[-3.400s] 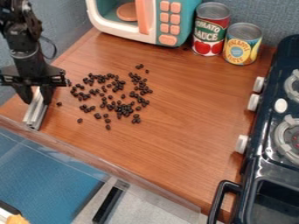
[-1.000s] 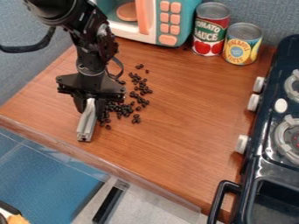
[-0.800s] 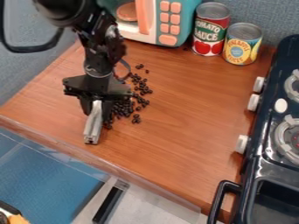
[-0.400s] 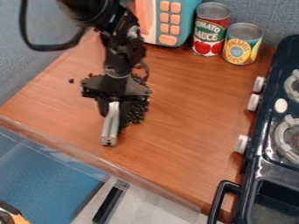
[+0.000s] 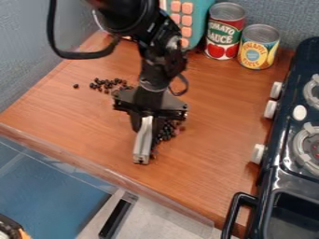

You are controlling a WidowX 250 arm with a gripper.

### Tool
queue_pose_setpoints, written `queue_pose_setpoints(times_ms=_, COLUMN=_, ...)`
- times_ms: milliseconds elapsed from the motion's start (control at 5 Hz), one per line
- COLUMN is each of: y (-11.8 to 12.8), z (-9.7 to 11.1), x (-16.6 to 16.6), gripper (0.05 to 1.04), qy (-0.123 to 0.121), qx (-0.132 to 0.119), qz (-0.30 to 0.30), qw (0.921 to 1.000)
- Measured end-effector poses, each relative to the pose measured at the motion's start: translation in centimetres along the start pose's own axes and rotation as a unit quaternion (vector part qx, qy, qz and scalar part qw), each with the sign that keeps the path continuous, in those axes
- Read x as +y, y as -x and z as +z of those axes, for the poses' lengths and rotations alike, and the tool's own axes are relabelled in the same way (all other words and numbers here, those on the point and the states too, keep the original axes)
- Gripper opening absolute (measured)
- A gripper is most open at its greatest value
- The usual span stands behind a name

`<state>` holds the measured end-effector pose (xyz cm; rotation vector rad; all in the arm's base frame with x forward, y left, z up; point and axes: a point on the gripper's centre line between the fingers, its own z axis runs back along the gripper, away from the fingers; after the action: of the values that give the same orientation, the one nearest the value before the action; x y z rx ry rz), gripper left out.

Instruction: Sweep into pile

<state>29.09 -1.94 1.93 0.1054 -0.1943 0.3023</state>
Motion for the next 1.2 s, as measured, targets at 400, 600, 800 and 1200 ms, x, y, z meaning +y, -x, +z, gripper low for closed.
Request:
queue_pose_setpoints(times_ms=400, y=-0.3, z=0.5, x=-0.3, gripper=0.344, qy=0.007, qx=-0.001, qz=-0.01, qw=0.9999)
queue_pose_setpoints(times_ms=600, y=-1.9, z=2.6, x=1.3, gripper=0.343, qy=0.023, qx=-0.033, qz=-0.004, qw=0.9992)
queue_pose_setpoints(times_ms=800, y=-3.7, z=5.2, x=4.2, gripper=0.343, qy=0.039, qx=-0.068, qz=0.003, qw=0.9969)
queue_pose_setpoints(times_ms=1200, y=-7.9, z=8.0, x=11.7, gripper=0.343, qy=0.034, qx=-0.087, qz=-0.032, qw=0.9951)
